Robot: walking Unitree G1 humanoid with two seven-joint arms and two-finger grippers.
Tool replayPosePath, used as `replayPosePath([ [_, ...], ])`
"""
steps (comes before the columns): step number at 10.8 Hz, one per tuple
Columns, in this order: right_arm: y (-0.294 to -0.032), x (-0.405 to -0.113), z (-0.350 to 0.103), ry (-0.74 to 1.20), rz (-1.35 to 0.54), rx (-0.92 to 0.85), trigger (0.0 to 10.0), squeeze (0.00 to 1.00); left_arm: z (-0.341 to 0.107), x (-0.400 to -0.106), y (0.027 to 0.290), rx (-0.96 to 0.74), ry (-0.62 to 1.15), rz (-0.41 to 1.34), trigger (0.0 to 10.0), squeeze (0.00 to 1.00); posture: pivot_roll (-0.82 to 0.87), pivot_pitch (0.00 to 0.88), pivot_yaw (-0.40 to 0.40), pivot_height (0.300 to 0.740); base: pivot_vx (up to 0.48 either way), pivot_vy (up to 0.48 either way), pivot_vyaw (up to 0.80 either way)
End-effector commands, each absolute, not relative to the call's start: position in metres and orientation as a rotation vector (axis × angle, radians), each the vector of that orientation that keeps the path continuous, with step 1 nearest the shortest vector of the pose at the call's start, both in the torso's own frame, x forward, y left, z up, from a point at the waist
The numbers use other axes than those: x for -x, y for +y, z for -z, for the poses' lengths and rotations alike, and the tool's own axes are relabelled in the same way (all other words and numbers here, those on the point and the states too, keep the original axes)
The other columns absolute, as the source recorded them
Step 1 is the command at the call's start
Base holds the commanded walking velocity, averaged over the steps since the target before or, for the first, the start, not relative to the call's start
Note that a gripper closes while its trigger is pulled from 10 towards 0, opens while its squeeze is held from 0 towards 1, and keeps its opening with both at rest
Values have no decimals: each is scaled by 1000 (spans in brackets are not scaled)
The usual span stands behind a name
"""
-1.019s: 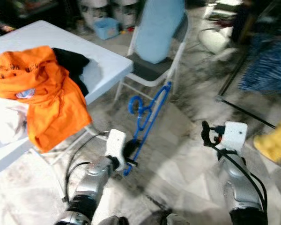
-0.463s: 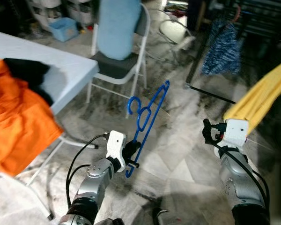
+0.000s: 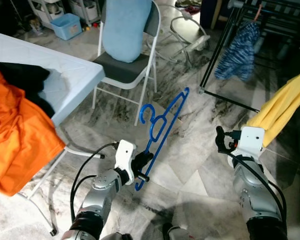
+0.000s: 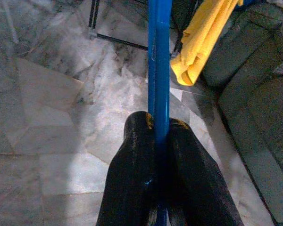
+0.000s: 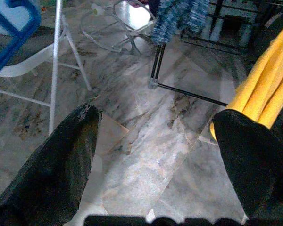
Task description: Hang hanger
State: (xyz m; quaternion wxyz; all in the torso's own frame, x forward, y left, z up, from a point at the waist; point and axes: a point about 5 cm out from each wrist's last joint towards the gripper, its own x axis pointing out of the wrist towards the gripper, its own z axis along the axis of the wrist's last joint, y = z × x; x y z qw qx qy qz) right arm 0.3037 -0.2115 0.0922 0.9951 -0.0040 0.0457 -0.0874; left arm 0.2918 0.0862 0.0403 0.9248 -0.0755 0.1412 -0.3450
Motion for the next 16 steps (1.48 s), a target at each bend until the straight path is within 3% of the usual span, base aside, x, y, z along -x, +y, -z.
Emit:
replayPosePath([
  [1,-215,-302,-88,112,194,4,10000,0,-40,-289,85,153,288,726,10000,0,-166,125,26,740,0,0,-800],
  [7,-215,-301,-86,120,198,-2,10000,0,-40,-288,85,152,296,746,10000,0,-165,133,30,740,0,-294,-800],
  [10,-215,-300,-84,127,203,-8,10000,0,-38,-287,88,160,303,712,10000,0,-166,135,32,740,0,0,-700],
  [12,-215,-299,-83,130,195,-10,10000,0,-37,-289,90,212,327,673,10000,0,-166,136,29,740,0,0,0],
  [16,-210,-300,-81,146,161,-16,10000,0,-37,-286,91,208,320,681,10000,0,-162,140,25,740,0,431,0],
])
